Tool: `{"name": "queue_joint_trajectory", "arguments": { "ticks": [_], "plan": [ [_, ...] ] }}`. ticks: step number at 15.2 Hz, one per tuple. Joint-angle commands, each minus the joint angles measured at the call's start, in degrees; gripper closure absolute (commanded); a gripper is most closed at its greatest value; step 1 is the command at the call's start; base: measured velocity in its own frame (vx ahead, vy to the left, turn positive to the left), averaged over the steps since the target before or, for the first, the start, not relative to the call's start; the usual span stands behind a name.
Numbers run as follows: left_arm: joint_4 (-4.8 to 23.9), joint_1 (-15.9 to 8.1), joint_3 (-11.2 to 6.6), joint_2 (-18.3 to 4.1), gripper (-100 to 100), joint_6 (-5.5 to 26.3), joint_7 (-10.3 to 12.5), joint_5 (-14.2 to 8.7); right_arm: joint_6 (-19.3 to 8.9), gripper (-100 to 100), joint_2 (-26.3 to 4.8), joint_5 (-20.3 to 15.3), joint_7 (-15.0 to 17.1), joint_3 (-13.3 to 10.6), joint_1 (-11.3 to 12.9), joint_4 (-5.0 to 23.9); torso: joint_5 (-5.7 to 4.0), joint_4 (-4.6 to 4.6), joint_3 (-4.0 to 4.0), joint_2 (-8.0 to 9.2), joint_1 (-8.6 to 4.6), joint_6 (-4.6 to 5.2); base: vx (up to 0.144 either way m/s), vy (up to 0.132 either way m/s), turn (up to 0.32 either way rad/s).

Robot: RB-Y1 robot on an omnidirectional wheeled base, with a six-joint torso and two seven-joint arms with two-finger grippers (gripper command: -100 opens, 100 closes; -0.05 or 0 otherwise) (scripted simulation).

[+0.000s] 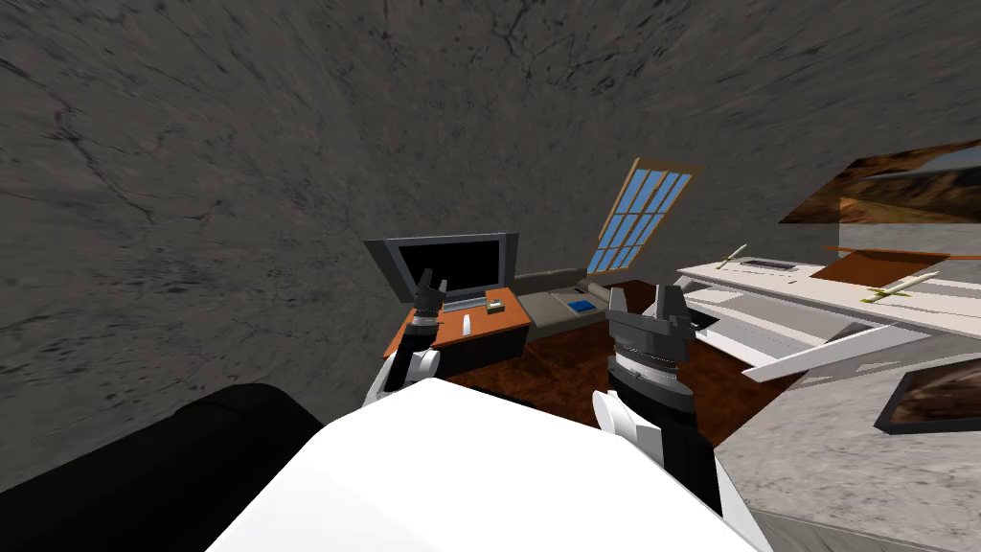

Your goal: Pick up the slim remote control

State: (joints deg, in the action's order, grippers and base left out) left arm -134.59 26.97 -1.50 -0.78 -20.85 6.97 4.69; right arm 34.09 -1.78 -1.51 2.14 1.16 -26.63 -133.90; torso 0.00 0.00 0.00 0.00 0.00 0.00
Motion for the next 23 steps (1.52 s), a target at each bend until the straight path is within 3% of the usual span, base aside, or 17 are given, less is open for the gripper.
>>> {"name": "queue_joint_trajectory", "arguments": {
  "ticks": [1,4,5,6,11,12,13,14,15,16,17,18,20,21,22,23],
  "plan": [
    [0.6,-0.2,-0.23,-1.6,-100,0.8,-0.7,-0.4,0.0,0,0.0,0.0,0.0,0.0,0.0,0.0,0.0,0.0,0.0,0.0,0.0,0.0,-0.003,0.001,-0.065],
    [2.8,-0.7,-1.15,-4.8,-100,4.2,-3.7,-1.9,0.0,0,0.0,0.0,0.0,0.0,0.0,0.0,0.02,0.01,0.03,0.05,0.08,0.03,-0.017,0.019,-0.179],
    [2.8,-0.7,-1.15,-4.8,-100,4.2,-3.7,-1.9,0.0,0,0.0,0.0,0.0,0.0,0.0,0.0,0.03,0.01,0.03,0.07,0.12,0.04,-0.021,0.028,-0.168],
    [3.8,-1.0,-1.59,-5.7,-100,5.8,-5.1,-2.6,0.0,0,0.0,0.0,0.0,0.0,0.0,0.0,0.03,0.01,0.04,0.08,0.13,0.02,-0.018,0.027,-0.166],
    [6.3,-1.7,-2.64,-7.1,-100,9.6,-8.4,-4.3,0.0,0,0.0,0.0,0.0,0.0,0.0,0.0,0.03,0.01,0.03,0.05,0.12,0.04,-0.016,0.02,-0.162],
    [7.7,-2.1,-3.24,-7.7,-100,11.8,-10.4,-5.3,0.0,0,0.0,0.0,0.0,0.0,0.0,0.0,0.03,0.01,0.03,0.05,0.12,0.02,-0.019,0.023,-0.204],
    [7.7,-2.1,-3.24,-7.7,-100,11.8,-10.4,-5.3,0.0,0,0.0,0.0,0.0,0.0,0.0,0.0,0.03,0.01,0.03,0.06,0.12,0.03,-0.02,0.022,-0.167],
    [9.2,-2.4,-3.89,-8.3,-100,14.0,-12.5,-6.4,0.0,0,0.0,0.0,0.0,0.0,0.0,0.0,0.03,0.01,0.04,0.07,0.12,0.02,-0.02,0.028,-0.222],
    [9.2,-2.4,-3.89,-8.3,-100,14.2,-12.5,-6.4,0.0,0,0.0,0.0,0.0,0.0,0.0,0.0,0.03,0.01,0.04,0.07,0.14,0.04,-0.023,0.03,-0.208],
    [10.8,-2.9,-4.58,-8.9,-100,15.9,-14.6,-7.5,0.0,0,0.0,0.0,0.0,0.0,0.0,0.0,0.03,0.01,0.04,0.07,0.15,0.03,-0.025,0.027,-0.246],
    [10.8,-2.9,-4.58,-8.9,-100,16.7,-14.7,-7.5,0.0,0,0.0,0.0,0.0,0.0,0.0,0.0,0.04,0.01,0.04,0.07,0.15,0.04,-0.022,0.028,-0.217],
    [12.4,-3.3,-5.31,-9.5,-100,18.2,-16.8,-8.6,0.0,0,0.0,0.0,0.0,0.0,0.0,0.0,0.04,0.01,0.04,0.07,0.15,0.03,-0.02,0.03,-0.274],
    [12.4,-3.3,-5.31,-9.5,-100,19.3,-17.0,-8.6,0.0,0,0.0,0.0,0.0,0.0,0.0,0.0,0.04,0.01,0.04,0.07,0.17,0.02,-0.018,0.026,-0.142],
    [14.2,-3.7,-6.08,-10.2,-100,21.3,-19.3,-9.8,0.0,0,0.0,0.0,0.0,0.0,0.0,0.0,0.04,0.01,0.03,0.05,0.15,0.0,-0.014,0.016,-0.177],
    [14.2,-3.7,-6.08,-10.2,-100,22.0,-19.4,-9.8,0.0,0,0.0,0.0,0.0,0.0,0.0,0.0,0.03,0.01,0.02,0.03,0.14,0.04,-0.015,0.02,-0.202],
    [16.0,-4.2,-6.9,-10.8,-100,23.5,-21.1,-11.1,0.0,0,0.0,0.0,0.0,0.0,0.0,0.0,0.03,0.0,0.01,0.03,0.12,0.03,-0.019,0.025,-0.277]
  ]
}}
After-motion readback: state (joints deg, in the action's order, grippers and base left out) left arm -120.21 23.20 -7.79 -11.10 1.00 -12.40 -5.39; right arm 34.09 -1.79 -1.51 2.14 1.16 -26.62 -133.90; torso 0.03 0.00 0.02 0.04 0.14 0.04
